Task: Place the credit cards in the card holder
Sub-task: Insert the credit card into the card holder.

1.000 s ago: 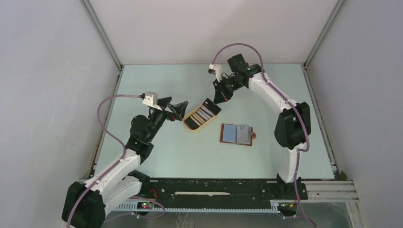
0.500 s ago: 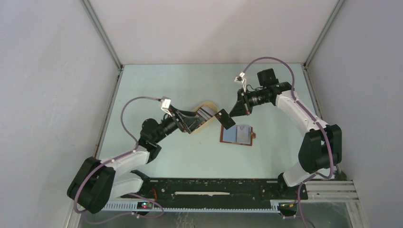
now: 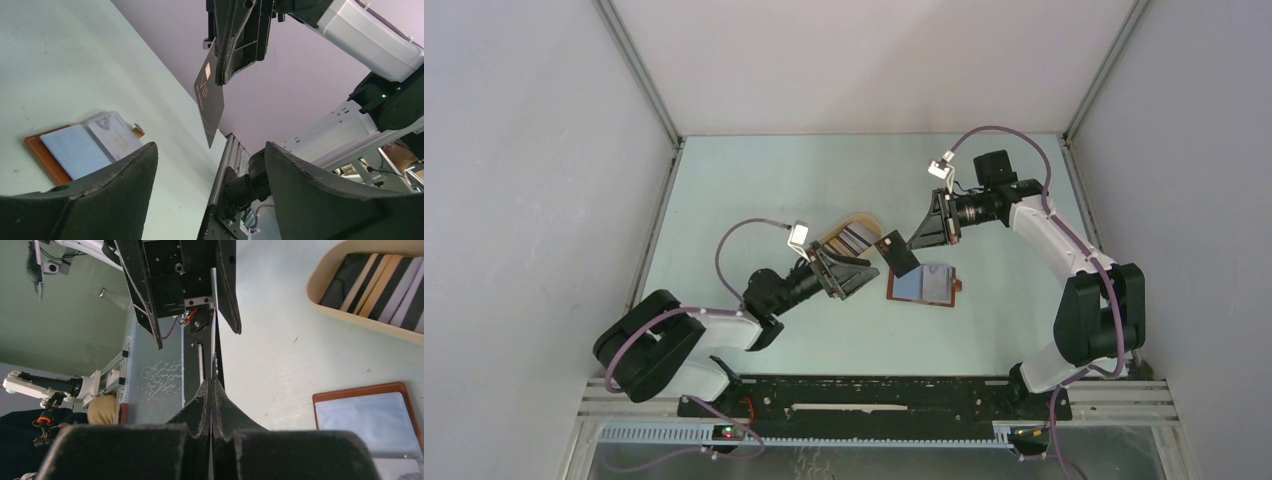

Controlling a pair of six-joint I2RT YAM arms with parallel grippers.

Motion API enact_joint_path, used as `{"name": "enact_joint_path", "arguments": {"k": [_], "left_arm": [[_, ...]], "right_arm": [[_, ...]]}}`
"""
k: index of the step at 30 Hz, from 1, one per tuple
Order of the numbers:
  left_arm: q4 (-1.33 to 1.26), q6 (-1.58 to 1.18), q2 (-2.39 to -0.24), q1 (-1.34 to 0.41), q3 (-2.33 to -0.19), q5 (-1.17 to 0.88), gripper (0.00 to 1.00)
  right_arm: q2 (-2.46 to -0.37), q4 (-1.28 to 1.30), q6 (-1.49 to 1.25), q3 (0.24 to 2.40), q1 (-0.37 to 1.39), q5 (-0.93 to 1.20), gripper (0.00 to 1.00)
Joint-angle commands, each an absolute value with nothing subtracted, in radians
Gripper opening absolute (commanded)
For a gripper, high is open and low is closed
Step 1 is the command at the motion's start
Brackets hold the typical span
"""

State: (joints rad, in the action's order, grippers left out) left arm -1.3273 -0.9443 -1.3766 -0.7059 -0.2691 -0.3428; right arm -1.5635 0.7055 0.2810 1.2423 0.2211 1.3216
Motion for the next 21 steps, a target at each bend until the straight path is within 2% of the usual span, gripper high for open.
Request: {"name": "enact_joint_path", "arguments": {"k": [1, 10, 17, 18, 21], "left_arm": [[-1.42, -0.974, -1.399, -0.736, -0.319, -0.298, 0.81], [-1.418, -0.975, -1.442, -0.765, -0.383, -0.28, 0.66], [-1.404, -0.981, -1.49, -0.766, -0.429, -0.281, 0.45], [-1.404, -0.982, -1.495, -0.766, -0.435, -0.284, 0.4], [-1.405, -0.98, -1.503, -0.765, -0.449, -0.301, 0.07]], "right_arm": [[-1.547, 0.685, 0.254, 1.249, 0.219, 1.402, 0.0], [-1.54, 0.688, 0.251, 1.249, 0.239, 1.421, 0.0], [-1.546, 0.69, 0.257, 1.249, 0.254, 1.416, 0.0], [-1.548, 0.69, 0.259, 1.249, 0.256, 1.415, 0.0], [-1.549, 0.696, 0.273, 1.249, 0.261, 1.409, 0.0]]}}
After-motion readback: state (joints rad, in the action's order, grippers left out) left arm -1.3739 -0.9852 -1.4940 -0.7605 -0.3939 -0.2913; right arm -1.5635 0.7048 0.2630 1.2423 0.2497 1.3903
